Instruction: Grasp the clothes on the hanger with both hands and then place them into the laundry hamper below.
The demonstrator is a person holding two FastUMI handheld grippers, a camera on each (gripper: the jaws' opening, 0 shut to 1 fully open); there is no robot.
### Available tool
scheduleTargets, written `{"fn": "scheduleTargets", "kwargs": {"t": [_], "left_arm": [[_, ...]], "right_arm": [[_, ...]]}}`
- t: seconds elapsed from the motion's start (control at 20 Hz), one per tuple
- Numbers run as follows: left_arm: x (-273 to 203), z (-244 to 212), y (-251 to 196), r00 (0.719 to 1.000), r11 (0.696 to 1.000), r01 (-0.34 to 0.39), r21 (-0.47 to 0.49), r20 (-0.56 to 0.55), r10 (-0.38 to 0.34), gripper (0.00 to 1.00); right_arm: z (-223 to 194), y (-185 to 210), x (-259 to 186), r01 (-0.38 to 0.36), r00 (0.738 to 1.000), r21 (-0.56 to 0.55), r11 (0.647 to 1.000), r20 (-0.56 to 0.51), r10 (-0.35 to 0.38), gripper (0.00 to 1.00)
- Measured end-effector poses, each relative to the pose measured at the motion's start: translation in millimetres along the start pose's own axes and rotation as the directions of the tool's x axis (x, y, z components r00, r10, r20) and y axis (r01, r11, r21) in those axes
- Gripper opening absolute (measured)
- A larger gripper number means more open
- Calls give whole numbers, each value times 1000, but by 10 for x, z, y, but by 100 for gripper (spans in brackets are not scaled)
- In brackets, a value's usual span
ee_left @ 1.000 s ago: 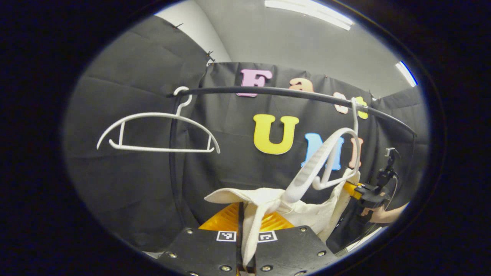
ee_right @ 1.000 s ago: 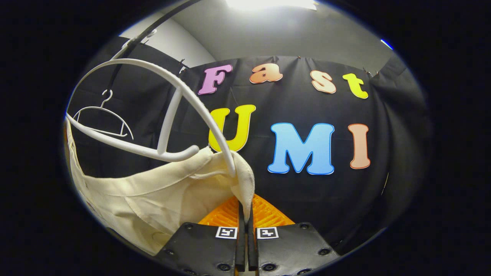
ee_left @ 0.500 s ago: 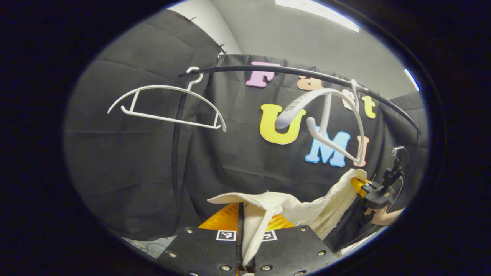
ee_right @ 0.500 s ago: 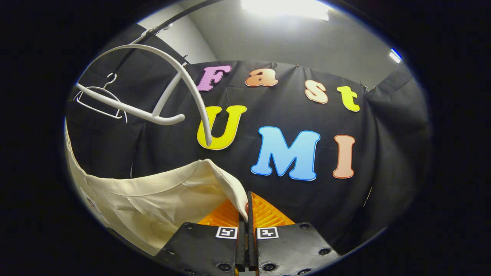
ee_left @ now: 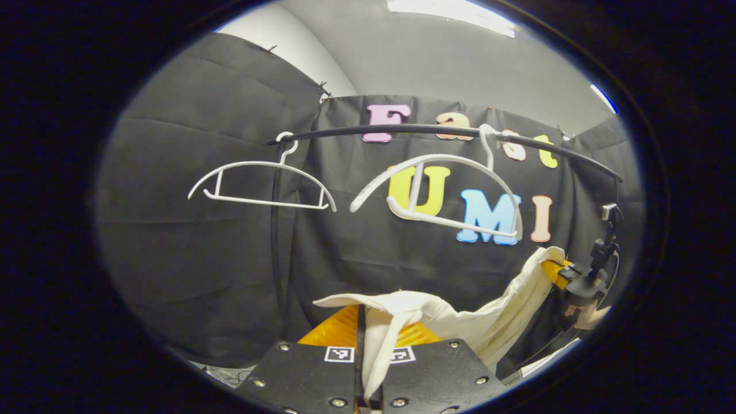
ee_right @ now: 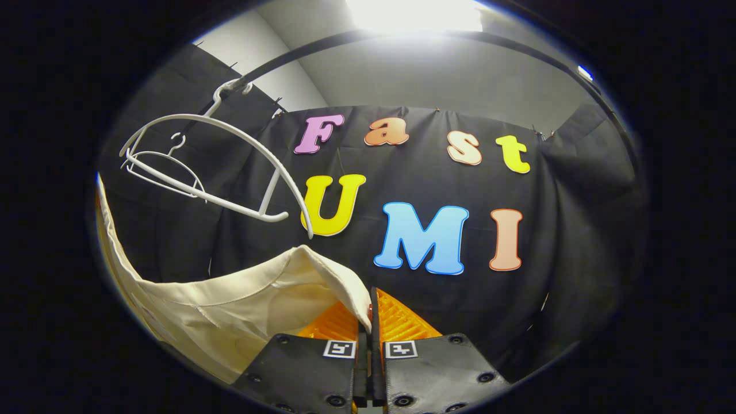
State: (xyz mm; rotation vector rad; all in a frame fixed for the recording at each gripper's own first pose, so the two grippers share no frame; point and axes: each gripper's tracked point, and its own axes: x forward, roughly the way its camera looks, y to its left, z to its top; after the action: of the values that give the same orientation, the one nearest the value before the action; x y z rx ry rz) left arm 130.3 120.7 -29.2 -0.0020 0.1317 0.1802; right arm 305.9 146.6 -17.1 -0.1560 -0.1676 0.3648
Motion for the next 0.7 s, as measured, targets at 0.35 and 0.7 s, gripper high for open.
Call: {"fn": "scheduleTargets", "kwargs": {"t": [0.35, 0.7], "left_arm": [[-189, -322, -542, 965, 967, 252, 40, -92, -248, 2], [-288, -1138, -874, 881, 901, 431, 40, -236, -411, 2]], "right_arm": [[60, 142, -892, 52, 994, 3, 999, -95, -52, 1], [-515, 491, -1756, 142, 945, 38, 989, -302, -124, 4]]}}
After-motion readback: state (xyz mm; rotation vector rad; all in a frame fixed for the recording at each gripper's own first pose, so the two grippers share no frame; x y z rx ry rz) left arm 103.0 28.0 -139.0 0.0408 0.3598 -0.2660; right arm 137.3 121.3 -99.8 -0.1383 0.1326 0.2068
